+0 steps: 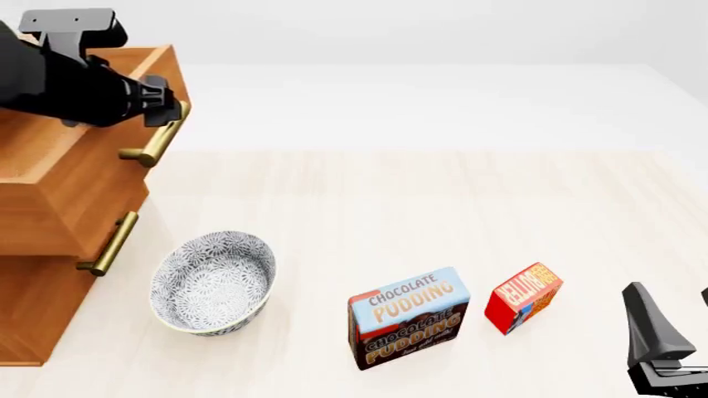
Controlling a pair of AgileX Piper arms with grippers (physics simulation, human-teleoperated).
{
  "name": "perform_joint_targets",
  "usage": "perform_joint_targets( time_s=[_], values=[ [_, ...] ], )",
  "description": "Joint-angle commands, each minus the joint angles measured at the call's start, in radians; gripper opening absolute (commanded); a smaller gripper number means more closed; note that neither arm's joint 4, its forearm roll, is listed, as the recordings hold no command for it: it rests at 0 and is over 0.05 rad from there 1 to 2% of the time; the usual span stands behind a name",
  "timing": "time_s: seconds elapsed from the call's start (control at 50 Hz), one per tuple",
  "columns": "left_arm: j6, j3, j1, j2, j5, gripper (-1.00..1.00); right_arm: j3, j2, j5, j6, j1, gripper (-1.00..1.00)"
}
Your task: Put the butter at the back in the top drawer of the cabinet and close it.
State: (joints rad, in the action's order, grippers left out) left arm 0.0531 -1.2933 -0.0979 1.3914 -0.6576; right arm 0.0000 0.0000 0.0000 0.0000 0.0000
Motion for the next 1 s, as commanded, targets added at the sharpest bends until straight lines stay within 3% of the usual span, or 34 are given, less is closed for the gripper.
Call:
perform_joint_targets(
  time_s=[0.02, 1.0],
  values=[
    [0.0, 0.1, -0.042, 0.07, -0.005, 1.0, 0.0, 0.0, 0.0, 0.0, 0.0, 1.0],
    [0.033, 0.135, -0.212, 0.051, 0.032, 1.0, 0.0, 0.0, 0.0, 0.0, 0.0, 1.0]
  ],
)
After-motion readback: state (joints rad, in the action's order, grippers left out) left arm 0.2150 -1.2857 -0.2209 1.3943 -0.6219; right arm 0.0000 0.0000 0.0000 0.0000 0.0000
